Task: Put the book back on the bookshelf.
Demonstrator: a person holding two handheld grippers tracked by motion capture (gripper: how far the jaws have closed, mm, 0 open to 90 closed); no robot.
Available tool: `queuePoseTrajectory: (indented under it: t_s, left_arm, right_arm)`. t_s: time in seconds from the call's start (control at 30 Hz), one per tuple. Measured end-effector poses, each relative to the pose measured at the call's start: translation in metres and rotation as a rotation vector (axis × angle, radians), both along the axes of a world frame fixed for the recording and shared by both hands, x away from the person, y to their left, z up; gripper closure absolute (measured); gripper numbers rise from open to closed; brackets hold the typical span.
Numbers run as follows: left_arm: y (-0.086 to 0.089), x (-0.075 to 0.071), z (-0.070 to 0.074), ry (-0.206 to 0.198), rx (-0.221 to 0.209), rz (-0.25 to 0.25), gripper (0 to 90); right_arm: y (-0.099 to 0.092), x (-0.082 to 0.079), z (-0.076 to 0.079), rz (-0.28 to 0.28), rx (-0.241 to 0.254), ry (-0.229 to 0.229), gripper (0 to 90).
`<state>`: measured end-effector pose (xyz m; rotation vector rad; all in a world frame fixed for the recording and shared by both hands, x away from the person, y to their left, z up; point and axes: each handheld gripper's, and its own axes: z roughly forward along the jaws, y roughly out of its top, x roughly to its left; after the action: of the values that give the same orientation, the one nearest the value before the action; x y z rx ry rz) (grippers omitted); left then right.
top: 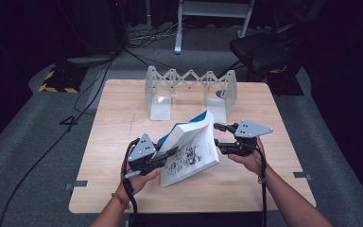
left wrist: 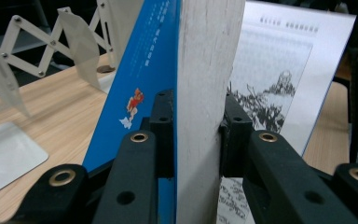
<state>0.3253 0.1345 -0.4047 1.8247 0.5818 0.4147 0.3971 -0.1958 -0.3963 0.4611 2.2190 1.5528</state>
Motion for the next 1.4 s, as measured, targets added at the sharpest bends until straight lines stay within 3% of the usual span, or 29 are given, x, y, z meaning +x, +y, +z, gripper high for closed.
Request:
queuePoseTrajectory:
  t_s: [0.27,0.43,0.67,0.77,0.9,1.0,1.07,1.1,1.13,1.17,1.2,1.3,1.4]
  left_arm:
    - [0.011,-0.013,-0.005,-0.04,0.013,0.031,71.8]
    - [0.01,-0.017,-0.009,-0.055,0.05,0.018,70.2]
    - [0.019,-0.016,-0.007,-0.042,0.086,0.007,70.2]
    - [0.02,-0.017,-0.008,-0.045,0.101,0.01,62.7]
    - [0.02,-0.016,-0.011,-0.035,0.085,0.032,50.5]
    - [0.021,-0.013,-0.014,-0.007,0.05,0.046,41.8]
    - [0.022,-0.01,-0.016,0.025,0.026,0.019,39.3]
    - [0.02,-0.01,-0.017,0.026,0.025,-0.009,43.9]
    - [0.02,-0.01,-0.017,0.026,0.025,-0.009,51.7]
    - [0.016,-0.012,-0.017,0.009,0.05,-0.009,51.7]
    - [0.014,-0.012,-0.017,-0.002,0.06,-0.005,57.2]
    - [0.02,-0.009,-0.017,-0.001,0.012,-0.008,68.7]
    - [0.016,-0.005,-0.02,0.004,-0.026,-0.038,70.0]
  right_arm:
    - [0.021,-0.005,0.012,0.011,-0.004,-0.049,44.6]
    - [0.03,-0.007,0.015,0.058,0.006,-0.03,44.6]
    - [0.038,-0.009,0.016,0.123,0.029,-0.011,42.8]
    - [0.044,-0.007,0.018,0.136,0.039,-0.005,42.4]
    - [0.051,-0.007,0.02,0.138,0.045,0.0,42.1]
    - [0.055,-0.005,0.019,0.14,0.037,0.006,41.0]
    - [0.057,-0.004,0.018,0.135,0.026,0.009,40.9]
    - [0.058,-0.004,0.018,0.128,0.02,0.006,40.9]
    - [0.058,-0.004,0.018,0.128,0.02,0.006,40.9]
    - [0.059,-0.004,0.018,0.129,0.024,0.008,40.9]
    - [0.059,-0.004,0.018,0.129,0.026,0.008,40.9]
    - [0.057,-0.004,0.017,0.124,0.028,0.006,40.8]
    - [0.05,-0.004,0.016,0.108,0.026,0.001,40.8]
